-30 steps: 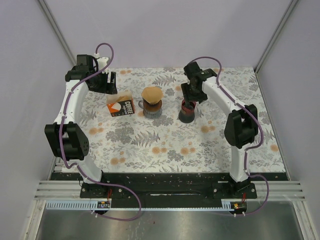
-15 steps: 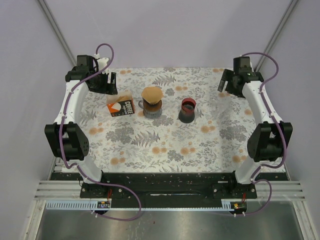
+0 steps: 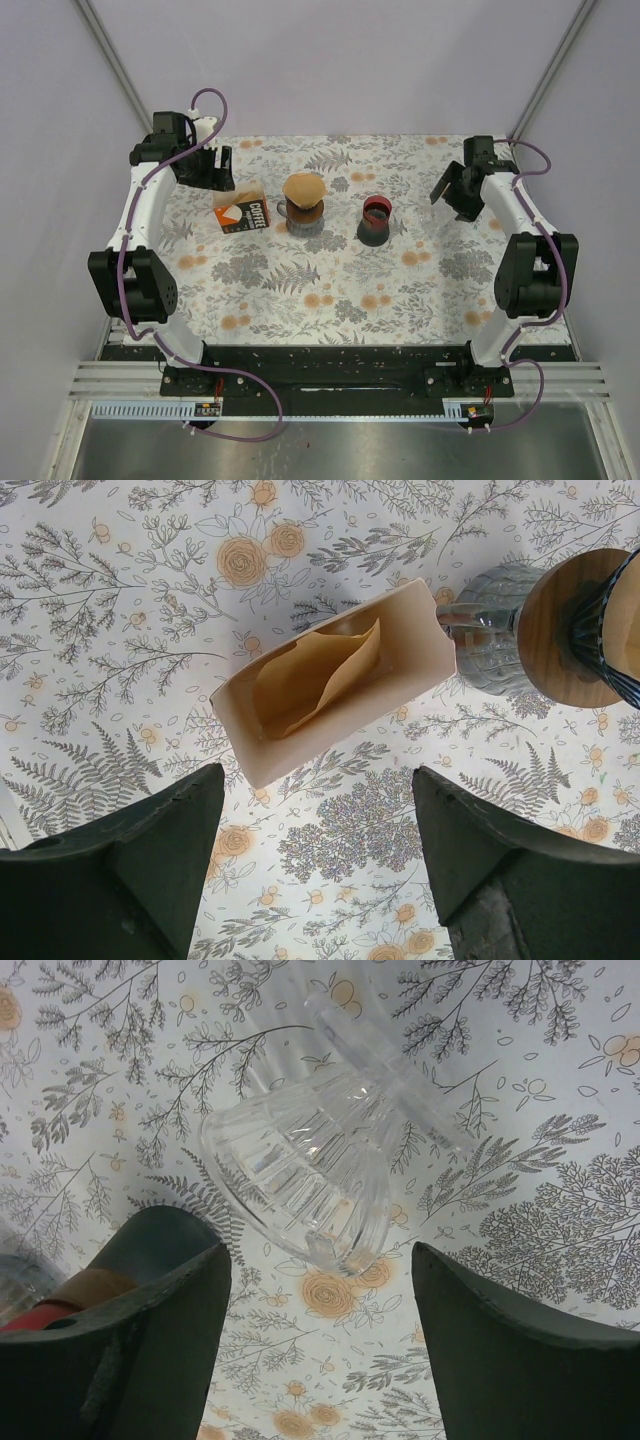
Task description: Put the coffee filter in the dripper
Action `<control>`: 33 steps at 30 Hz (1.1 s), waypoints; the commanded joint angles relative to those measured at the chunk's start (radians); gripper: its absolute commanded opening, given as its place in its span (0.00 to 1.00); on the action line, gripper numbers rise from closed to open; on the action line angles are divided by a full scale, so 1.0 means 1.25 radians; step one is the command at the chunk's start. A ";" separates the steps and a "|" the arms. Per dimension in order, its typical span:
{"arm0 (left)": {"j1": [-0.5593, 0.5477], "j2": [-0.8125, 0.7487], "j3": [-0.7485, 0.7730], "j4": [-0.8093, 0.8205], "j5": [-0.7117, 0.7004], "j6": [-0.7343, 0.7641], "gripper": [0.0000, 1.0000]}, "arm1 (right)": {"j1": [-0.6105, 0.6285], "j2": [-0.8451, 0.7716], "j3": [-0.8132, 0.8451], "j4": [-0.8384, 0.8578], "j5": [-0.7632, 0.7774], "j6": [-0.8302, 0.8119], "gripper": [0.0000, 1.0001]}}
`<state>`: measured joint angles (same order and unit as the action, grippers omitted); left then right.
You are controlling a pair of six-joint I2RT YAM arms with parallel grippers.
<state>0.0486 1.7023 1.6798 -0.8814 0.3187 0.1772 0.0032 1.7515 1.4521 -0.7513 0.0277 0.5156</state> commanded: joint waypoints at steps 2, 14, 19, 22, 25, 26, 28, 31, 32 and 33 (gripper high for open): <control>0.005 -0.038 -0.005 0.025 0.016 0.010 0.80 | -0.030 0.010 -0.004 0.038 0.027 0.065 0.76; 0.008 -0.043 -0.009 0.026 0.014 0.010 0.80 | -0.039 0.039 -0.027 0.102 -0.045 0.093 0.60; 0.007 -0.043 -0.010 0.025 0.015 0.010 0.80 | -0.039 0.046 -0.033 0.122 -0.032 0.096 0.48; 0.008 -0.046 -0.010 0.026 0.015 0.013 0.80 | -0.039 0.046 -0.031 0.124 -0.041 0.086 0.29; 0.008 -0.051 -0.010 0.025 0.017 0.015 0.80 | -0.039 0.032 -0.034 0.127 -0.034 0.080 0.11; 0.009 -0.052 -0.007 0.025 0.022 0.018 0.80 | -0.039 0.027 -0.031 0.129 -0.033 0.074 0.05; 0.008 -0.056 -0.007 0.026 0.037 0.023 0.80 | -0.038 0.016 -0.029 0.129 -0.033 0.060 0.00; 0.006 -0.061 0.002 0.013 0.090 0.040 0.80 | -0.038 -0.010 -0.016 0.129 -0.058 0.038 0.00; 0.005 -0.060 0.013 0.006 0.114 0.047 0.80 | -0.038 -0.022 -0.008 0.127 -0.071 0.032 0.00; 0.003 -0.060 0.022 -0.004 0.131 0.053 0.80 | -0.038 -0.035 -0.001 0.125 -0.080 0.031 0.00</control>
<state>0.0517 1.6798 1.6661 -0.8841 0.3653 0.2008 -0.0460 1.8076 1.4067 -0.6209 -0.0227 0.5877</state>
